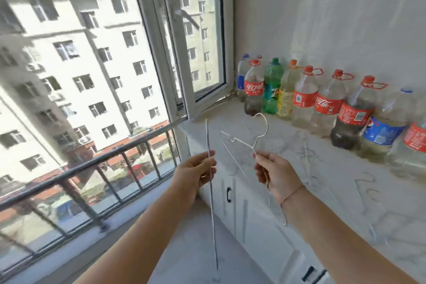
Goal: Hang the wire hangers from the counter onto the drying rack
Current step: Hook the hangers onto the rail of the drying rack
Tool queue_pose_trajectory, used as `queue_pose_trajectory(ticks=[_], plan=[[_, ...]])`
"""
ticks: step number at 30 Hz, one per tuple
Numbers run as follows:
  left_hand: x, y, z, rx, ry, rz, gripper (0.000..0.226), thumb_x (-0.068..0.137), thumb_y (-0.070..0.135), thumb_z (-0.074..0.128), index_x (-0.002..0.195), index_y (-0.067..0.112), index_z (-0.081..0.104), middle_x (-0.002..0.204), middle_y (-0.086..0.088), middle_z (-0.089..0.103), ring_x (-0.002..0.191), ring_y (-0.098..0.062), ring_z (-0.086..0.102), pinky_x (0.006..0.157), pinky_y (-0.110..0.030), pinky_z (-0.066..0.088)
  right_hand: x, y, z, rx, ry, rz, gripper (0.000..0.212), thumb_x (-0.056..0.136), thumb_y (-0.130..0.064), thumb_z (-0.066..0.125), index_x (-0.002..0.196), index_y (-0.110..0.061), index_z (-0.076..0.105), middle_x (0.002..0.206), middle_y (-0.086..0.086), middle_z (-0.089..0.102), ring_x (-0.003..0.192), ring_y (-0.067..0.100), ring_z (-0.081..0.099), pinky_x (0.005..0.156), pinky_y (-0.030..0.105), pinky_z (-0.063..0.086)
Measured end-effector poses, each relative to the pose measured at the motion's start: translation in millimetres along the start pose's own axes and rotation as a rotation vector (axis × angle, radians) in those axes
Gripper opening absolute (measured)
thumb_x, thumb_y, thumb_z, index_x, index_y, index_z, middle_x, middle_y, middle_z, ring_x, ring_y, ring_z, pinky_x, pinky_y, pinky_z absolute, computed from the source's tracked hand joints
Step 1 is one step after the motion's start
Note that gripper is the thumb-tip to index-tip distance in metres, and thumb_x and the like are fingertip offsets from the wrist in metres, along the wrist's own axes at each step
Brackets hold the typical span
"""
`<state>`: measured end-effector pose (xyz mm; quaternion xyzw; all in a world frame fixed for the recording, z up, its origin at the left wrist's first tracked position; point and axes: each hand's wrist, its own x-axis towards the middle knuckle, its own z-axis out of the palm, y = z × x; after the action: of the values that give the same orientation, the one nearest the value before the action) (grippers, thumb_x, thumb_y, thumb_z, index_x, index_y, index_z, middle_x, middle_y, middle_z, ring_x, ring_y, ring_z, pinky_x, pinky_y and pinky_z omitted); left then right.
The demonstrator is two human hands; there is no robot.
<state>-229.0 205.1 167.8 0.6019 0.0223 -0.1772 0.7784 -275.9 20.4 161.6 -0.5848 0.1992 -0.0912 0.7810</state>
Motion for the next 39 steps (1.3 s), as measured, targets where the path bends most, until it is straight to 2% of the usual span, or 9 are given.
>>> queue_pose_trajectory(ticks=[5,11,17,23,26,29,31,34,39], plan=[[-53,29,-57,-0.027,0.215,0.092,0.019,0.086,-0.002,0.059,0.100,0.007,0.068,0.068,-0.002,0.067,0.060,-0.013,0.061,0.060,-0.019,0.054,-17,-9,65,0.085,-0.327,0.137,0.020,0.093,0.001,0.043,0.086,-0.005,0.060,0.064,0.007,0.055,0.051,0.011,0.052,0.044,0.016,0.045],[-143,52,-111,-0.103,0.458,0.172,0.020,0.083,-0.001,0.062,0.102,0.004,0.069,0.065,-0.003,0.067,0.060,-0.014,0.061,0.062,-0.023,0.054,-67,-17,125,0.080,-0.681,0.247,0.018,0.091,-0.001,0.050,0.106,0.001,0.059,0.070,0.008,0.058,0.062,0.014,0.053,0.052,0.019,0.046],[-242,69,-145,-0.136,0.656,0.238,0.019,0.084,-0.001,0.061,0.102,-0.001,0.068,0.074,-0.009,0.064,0.065,-0.016,0.059,0.056,-0.022,0.053,-139,-24,177,0.021,-0.921,0.244,0.014,0.087,-0.003,0.055,0.097,-0.004,0.065,0.066,0.004,0.058,0.059,0.012,0.051,0.055,0.022,0.041],[-339,99,-180,-0.110,0.812,0.372,0.017,0.085,0.003,0.060,0.100,0.001,0.068,0.067,-0.002,0.068,0.064,-0.012,0.060,0.059,-0.020,0.050,-218,-36,237,0.049,-1.104,0.236,0.014,0.087,-0.003,0.055,0.096,-0.006,0.065,0.062,0.003,0.057,0.052,0.010,0.051,0.050,0.020,0.040],[-386,118,-197,-0.127,0.891,0.439,0.018,0.085,0.001,0.060,0.102,-0.001,0.067,0.064,-0.002,0.068,0.060,-0.011,0.062,0.052,-0.018,0.051,-257,-41,271,0.070,-1.202,0.228,0.014,0.087,-0.004,0.055,0.096,-0.007,0.066,0.056,0.001,0.058,0.047,0.008,0.052,0.044,0.018,0.041],[-430,137,-217,-0.124,0.959,0.497,0.020,0.084,0.000,0.061,0.103,-0.003,0.066,0.066,-0.006,0.068,0.054,-0.010,0.065,0.049,-0.018,0.052,-296,-45,307,0.103,-1.283,0.217,0.013,0.086,-0.005,0.056,0.091,-0.009,0.067,0.054,0.000,0.059,0.045,0.007,0.053,0.041,0.016,0.042],[-455,149,-233,-0.109,0.994,0.520,0.024,0.083,0.001,0.062,0.106,-0.004,0.064,0.073,-0.008,0.067,0.060,-0.012,0.065,0.049,-0.018,0.052,-322,-45,332,0.112,-1.333,0.192,0.012,0.086,-0.007,0.057,0.088,-0.012,0.068,0.055,0.000,0.058,0.044,0.007,0.052,0.040,0.017,0.041],[-486,171,-258,-0.087,1.013,0.555,0.026,0.083,0.002,0.062,0.107,-0.004,0.064,0.080,-0.010,0.065,0.072,-0.016,0.061,0.053,-0.018,0.053,-357,-43,370,0.129,-1.368,0.146,0.011,0.086,-0.007,0.058,0.089,-0.012,0.068,0.055,0.000,0.058,0.044,0.007,0.050,0.040,0.016,0.039],[-521,215,-311,-0.055,0.999,0.600,0.024,0.082,0.004,0.064,0.105,-0.002,0.066,0.083,-0.009,0.067,0.072,-0.014,0.061,0.058,-0.020,0.053,-404,-38,438,0.138,-1.361,0.046,0.014,0.087,-0.008,0.057,0.098,-0.007,0.067,0.060,0.003,0.056,0.046,0.007,0.048,0.042,0.016,0.038]])
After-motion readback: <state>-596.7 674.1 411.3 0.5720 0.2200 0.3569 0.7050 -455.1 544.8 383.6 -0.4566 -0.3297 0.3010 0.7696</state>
